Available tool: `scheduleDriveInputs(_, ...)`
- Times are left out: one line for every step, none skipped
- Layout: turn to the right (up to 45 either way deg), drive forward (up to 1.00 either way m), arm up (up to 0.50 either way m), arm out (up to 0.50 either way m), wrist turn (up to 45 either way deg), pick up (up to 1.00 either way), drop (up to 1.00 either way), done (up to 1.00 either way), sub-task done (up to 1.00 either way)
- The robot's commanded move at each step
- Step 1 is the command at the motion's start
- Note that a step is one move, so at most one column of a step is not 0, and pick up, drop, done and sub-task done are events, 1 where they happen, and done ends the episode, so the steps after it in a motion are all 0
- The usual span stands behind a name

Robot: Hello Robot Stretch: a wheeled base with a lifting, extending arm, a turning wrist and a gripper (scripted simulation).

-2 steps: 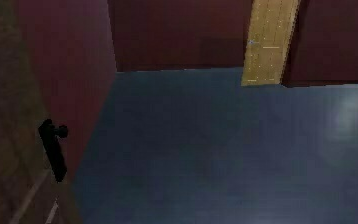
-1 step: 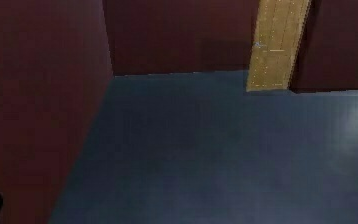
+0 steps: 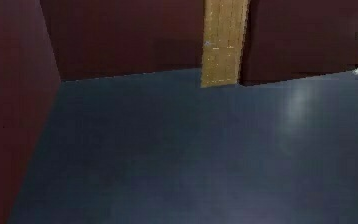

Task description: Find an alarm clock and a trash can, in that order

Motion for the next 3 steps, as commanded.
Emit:
scheduleDriveInputs(0.0, 1.00, 0.00, 0.00, 0.0, 0.00, 0.00, 0.00, 0.00)
scheduleDriveInputs(0.0, 1.00, 0.00, 0.00, 0.0, 0.00, 0.00, 0.00, 0.00)
scheduleDriveInputs(0.0, 1.00, 0.00, 0.00, 0.0, 0.00, 0.00, 0.00, 0.00)
